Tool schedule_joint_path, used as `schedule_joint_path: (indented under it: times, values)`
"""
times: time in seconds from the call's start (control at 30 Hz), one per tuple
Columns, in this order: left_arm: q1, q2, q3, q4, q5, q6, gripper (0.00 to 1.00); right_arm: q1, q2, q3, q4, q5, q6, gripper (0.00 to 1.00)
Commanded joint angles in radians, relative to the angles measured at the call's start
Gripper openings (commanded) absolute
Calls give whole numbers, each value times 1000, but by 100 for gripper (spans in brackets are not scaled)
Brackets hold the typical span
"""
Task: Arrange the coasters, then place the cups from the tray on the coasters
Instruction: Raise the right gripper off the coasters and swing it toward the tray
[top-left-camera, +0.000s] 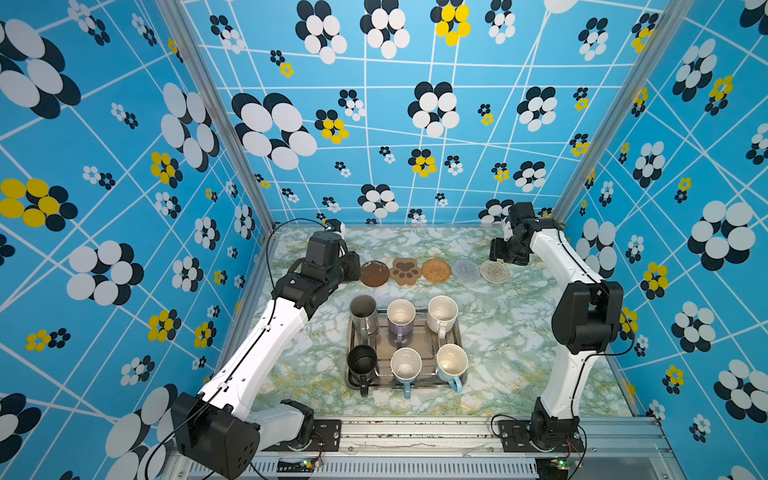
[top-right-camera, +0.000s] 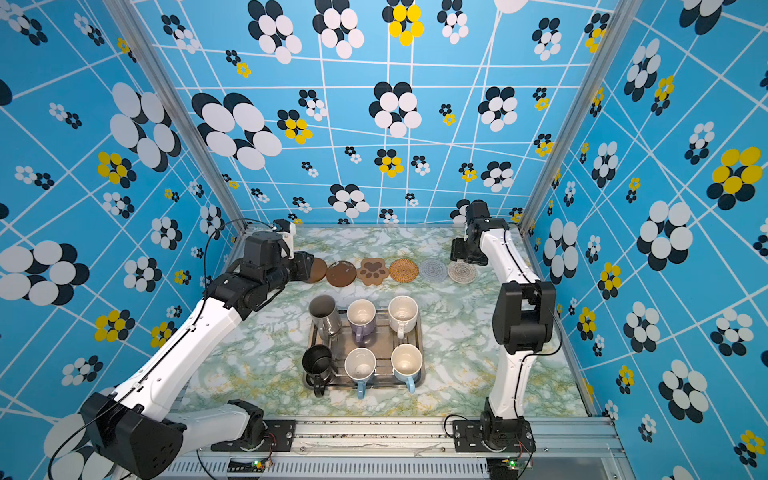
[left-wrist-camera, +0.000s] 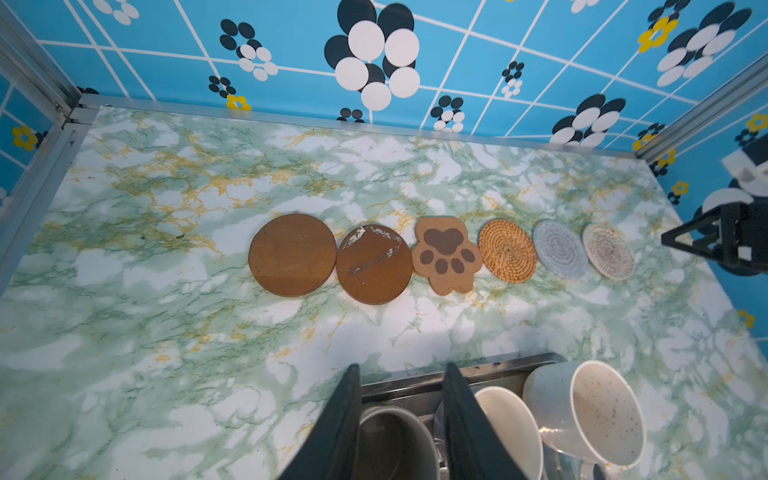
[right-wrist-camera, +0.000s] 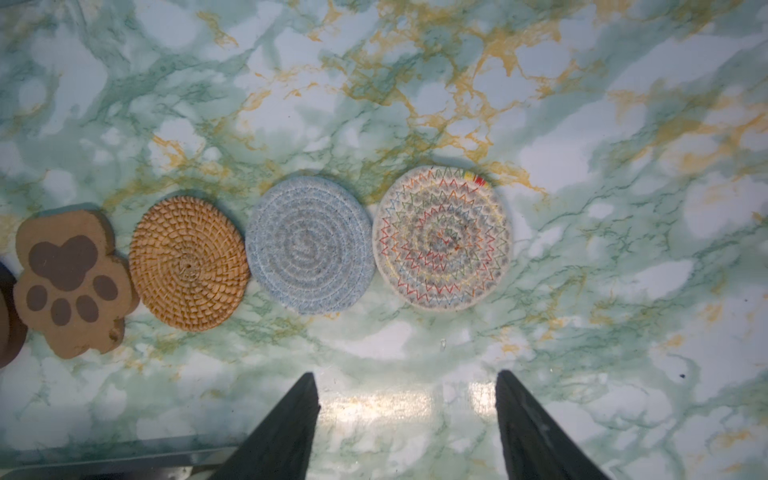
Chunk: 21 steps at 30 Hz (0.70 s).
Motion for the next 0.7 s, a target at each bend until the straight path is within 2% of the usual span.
schedule_joint_path:
  times: [0.0, 0.07, 0.13, 0.23, 0.33, 0.5, 0.67]
  values:
    - [-1, -29, 55, 62, 21, 20, 40, 28, -101, -81, 59, 20, 45, 70]
    - [-7, -29, 71, 66, 20, 20, 42, 41, -158, -137, 96, 15, 65, 69]
    - [-18, -29, 81, 73, 20, 20, 50, 77, -214, -186, 124, 22, 83, 70]
    - [-45, -25, 66, 104, 18, 12, 58, 139, -295, -253, 140, 105, 85, 69]
    - [-73, -14, 44, 127, -1, -8, 64, 194, -375, -313, 174, 135, 99, 70]
    - [-125, -29, -40, 199, -80, -83, 73, 271, -493, -425, 244, 188, 141, 71]
    - [-210, -53, -138, 275, -125, -77, 82, 334, -560, -491, 295, 187, 149, 72]
